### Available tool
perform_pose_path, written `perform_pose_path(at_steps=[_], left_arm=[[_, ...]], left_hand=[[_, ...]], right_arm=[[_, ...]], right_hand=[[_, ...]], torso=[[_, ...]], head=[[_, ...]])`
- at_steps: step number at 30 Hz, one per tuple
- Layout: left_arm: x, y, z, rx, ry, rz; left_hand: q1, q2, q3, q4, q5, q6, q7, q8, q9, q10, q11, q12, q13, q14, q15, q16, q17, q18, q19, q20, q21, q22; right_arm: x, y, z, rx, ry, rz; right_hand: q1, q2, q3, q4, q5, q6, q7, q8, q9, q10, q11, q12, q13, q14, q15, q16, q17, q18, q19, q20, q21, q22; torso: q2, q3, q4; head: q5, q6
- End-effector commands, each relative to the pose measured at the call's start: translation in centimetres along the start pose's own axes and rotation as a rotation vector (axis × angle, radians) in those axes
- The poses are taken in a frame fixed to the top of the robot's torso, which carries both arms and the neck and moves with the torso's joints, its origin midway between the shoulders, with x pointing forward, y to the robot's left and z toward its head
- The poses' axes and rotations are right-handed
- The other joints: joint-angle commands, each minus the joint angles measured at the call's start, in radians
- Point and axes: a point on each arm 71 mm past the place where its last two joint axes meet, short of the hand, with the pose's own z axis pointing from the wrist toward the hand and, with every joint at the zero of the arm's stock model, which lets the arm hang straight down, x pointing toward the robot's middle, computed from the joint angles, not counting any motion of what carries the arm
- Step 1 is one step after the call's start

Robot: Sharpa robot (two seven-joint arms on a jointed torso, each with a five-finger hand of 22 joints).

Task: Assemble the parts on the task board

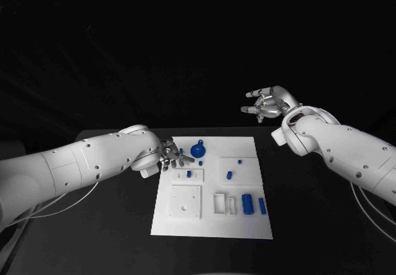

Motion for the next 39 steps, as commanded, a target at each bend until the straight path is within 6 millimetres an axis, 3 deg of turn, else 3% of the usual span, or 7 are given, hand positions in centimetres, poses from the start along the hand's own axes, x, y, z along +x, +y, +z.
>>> perform_pose_path(at_steps=[1, 4, 6, 9, 17, 23, 39], left_arm=[[-1.7, -0.1, -0.1, 0.018, -0.012, -0.079], [-3.4, 0.1, 0.1, 0.011, -0.041, -0.087], [-4.5, 0.3, 0.3, 0.002, -0.058, -0.086], [-5.8, 0.4, 0.6, -0.01, -0.079, -0.073], [-7.6, 0.0, 1.7, -0.033, -0.106, -0.027], [-8.1, -0.4, 2.4, -0.053, -0.112, 0.034], [-6.8, 0.2, 3.8, -0.092, -0.019, 0.104]], left_hand=[[0.004, 0.025, -0.003, -0.028, 0.014, -0.046, 0.015, -0.002, -0.081, 0.02, 0.011, -0.017, 0.009, -0.014, 0.0, -0.008, -0.013, -0.009, 0.004, -0.003, -0.017, 0.002], [0.004, 0.084, -0.042, -0.119, 0.09, -0.121, 0.048, 0.0, -0.345, 0.016, 0.025, -0.041, 0.017, -0.015, 0.007, -0.019, -0.035, -0.003, 0.015, 0.003, -0.047, 0.002], [0.001, 0.117, -0.068, -0.159, 0.103, -0.141, 0.057, 0.01, -0.438, 0.013, 0.028, -0.05, 0.023, -0.018, 0.009, -0.021, -0.044, -0.004, 0.021, 0.004, -0.066, 0.009], [0.001, 0.128, -0.074, -0.169, 0.105, -0.151, 0.063, 0.006, -0.474, 0.009, 0.03, -0.057, 0.025, -0.023, 0.011, -0.024, -0.051, -0.004, 0.023, 0.005, -0.081, 0.015], [0.002, 0.121, -0.08, -0.177, 0.111, -0.155, 0.063, 0.007, -0.492, 0.007, 0.032, -0.06, 0.027, -0.027, 0.011, -0.023, -0.054, -0.006, 0.026, 0.006, -0.095, 0.021], [0.0, 0.084, -0.051, -0.141, 0.109, -0.156, 0.058, 0.039, -0.474, 0.007, 0.03, -0.061, 0.03, -0.03, 0.01, -0.016, -0.059, -0.008, 0.032, 0.005, -0.11, 0.027], [-0.006, 0.087, -0.051, -0.133, 0.103, -0.162, 0.057, 0.058, -0.477, 0.007, 0.032, -0.056, 0.033, -0.033, 0.012, -0.007, -0.058, -0.008, 0.03, 0.007, -0.109, 0.028]], right_arm=[[-0.1, -0.2, 0.0, 0.002, 0.003, 0.0], [-0.2, -0.2, 0.0, 0.004, 0.002, -0.001], [-0.2, -0.2, 0.0, 0.004, 0.002, -0.001], [-0.2, -0.2, 0.0, 0.004, 0.002, 0.0], [-0.3, -0.2, -0.1, 0.001, 0.001, -0.001], [-0.5, -0.1, -0.2, 0.0, -0.002, -0.004], [-1.0, 0.5, -0.3, -0.014, -0.009, -0.009]], right_hand=[[-0.01, 0.001, -0.002, -0.001, 0.001, -0.008, -0.002, -0.002, 0.0, -0.007, 0.0, 0.0, -0.001, -0.006, -0.002, 0.001, -0.001, 0.013, 0.002, 0.003, -0.006, 0.017], [-0.01, 0.001, -0.002, -0.001, 0.001, -0.008, -0.002, -0.002, 0.0, -0.007, 0.0, 0.0, -0.001, -0.006, -0.002, 0.001, -0.001, 0.013, 0.002, 0.003, -0.006, 0.017], [-0.01, 0.001, -0.002, -0.001, 0.001, -0.008, -0.002, -0.002, 0.0, -0.007, 0.0, 0.0, -0.001, -0.006, -0.002, 0.001, -0.001, 0.013, 0.002, 0.003, -0.006, 0.017], [-0.01, 0.001, -0.002, -0.001, 0.001, -0.008, -0.002, -0.002, 0.0, -0.007, 0.0, 0.0, -0.001, -0.006, -0.002, 0.001, -0.001, 0.013, 0.002, 0.003, -0.006, 0.017], [-0.009, 0.002, -0.002, 0.001, 0.002, -0.009, -0.002, -0.002, 0.0, -0.006, 0.0, 0.001, -0.002, -0.006, -0.002, 0.002, -0.001, 0.013, 0.002, 0.003, -0.007, 0.017], [-0.009, 0.002, -0.002, 0.001, 0.002, -0.009, -0.002, -0.002, 0.0, -0.006, 0.0, 0.001, -0.002, -0.006, -0.002, 0.002, -0.001, 0.013, 0.002, 0.003, -0.007, 0.017], [-0.008, 0.0, -0.002, 0.002, 0.001, -0.01, -0.002, -0.002, 0.0, -0.005, 0.0, 0.001, -0.002, -0.006, -0.002, 0.002, -0.001, 0.013, 0.003, 0.003, -0.007, 0.018]], torso=[[0.003, 0.0008, -0.0011], [0.004, 0.001, -0.002], [0.005, 0.0009, -0.0035], [0.01, 0.001, -0.0059], [0.023, 0.0027, -0.012], [0.033, 0.0037, -0.0162], [0.056, 0.0068, -0.0277]], head=[[0.003, 0.01], [0.004, 0.016], [0.006, 0.021], [0.006, 0.028], [0.011, 0.041], [0.019, 0.045], [0.021, 0.062]])
